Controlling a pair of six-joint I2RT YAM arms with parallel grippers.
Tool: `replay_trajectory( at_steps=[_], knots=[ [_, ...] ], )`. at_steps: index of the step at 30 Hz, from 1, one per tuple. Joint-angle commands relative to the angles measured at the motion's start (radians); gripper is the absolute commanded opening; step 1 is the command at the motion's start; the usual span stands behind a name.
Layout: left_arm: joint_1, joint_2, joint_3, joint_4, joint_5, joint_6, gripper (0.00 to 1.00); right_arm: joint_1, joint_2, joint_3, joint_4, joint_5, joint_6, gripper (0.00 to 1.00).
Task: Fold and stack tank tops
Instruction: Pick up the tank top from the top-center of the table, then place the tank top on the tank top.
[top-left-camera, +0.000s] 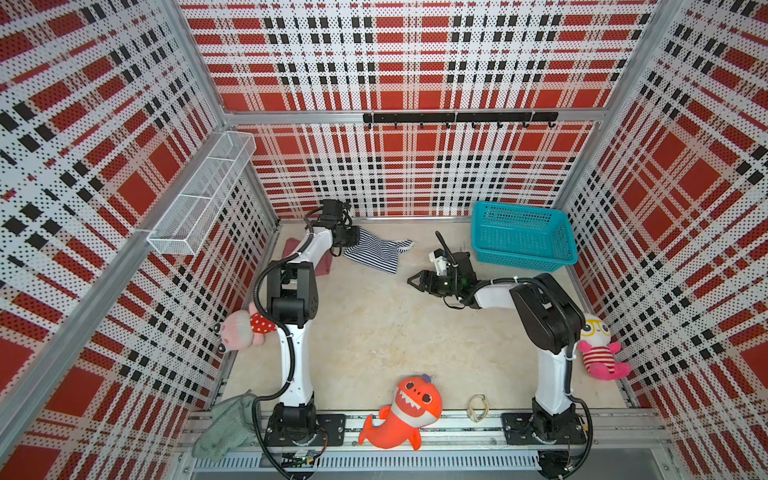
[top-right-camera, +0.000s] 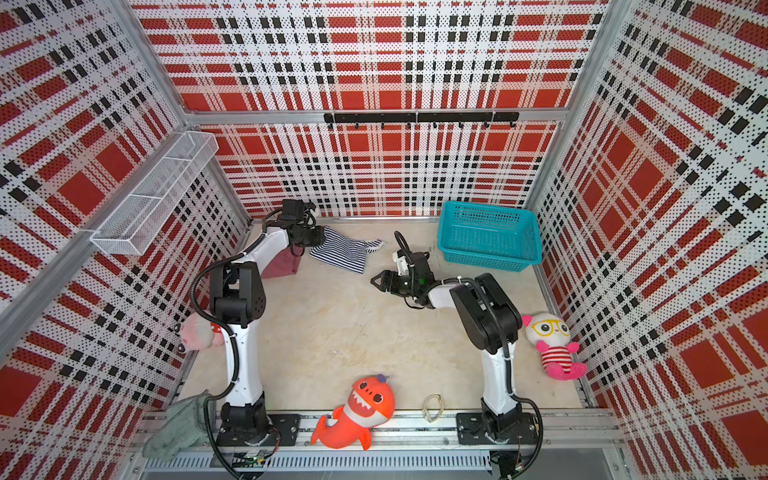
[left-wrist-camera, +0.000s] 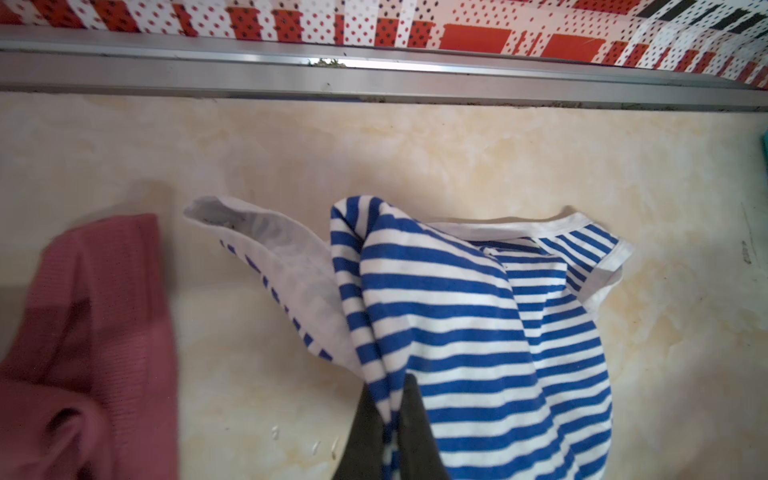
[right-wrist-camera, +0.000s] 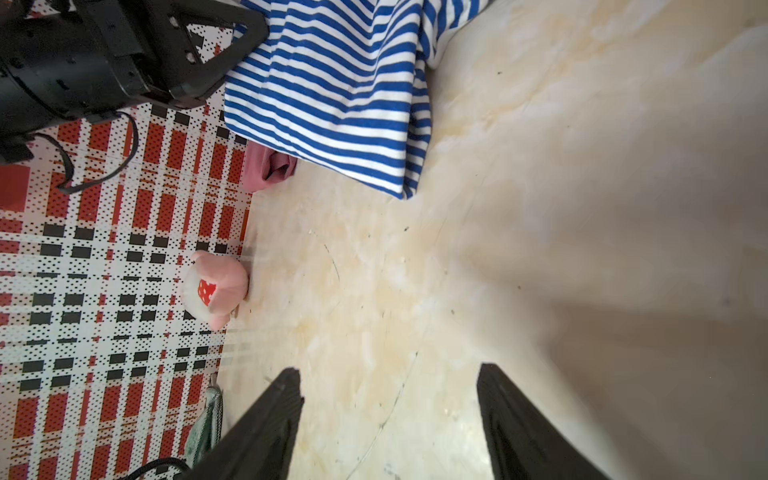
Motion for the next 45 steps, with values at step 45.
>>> replay_trajectory(
  at_steps=[45],
  knots=[
    [0.368,-0.098,0.036,-0.138,-0.080,0.227,0.00,-0.026,-0.028,-0.014,-0.104,-0.004,-0.104,0.70]
  ],
)
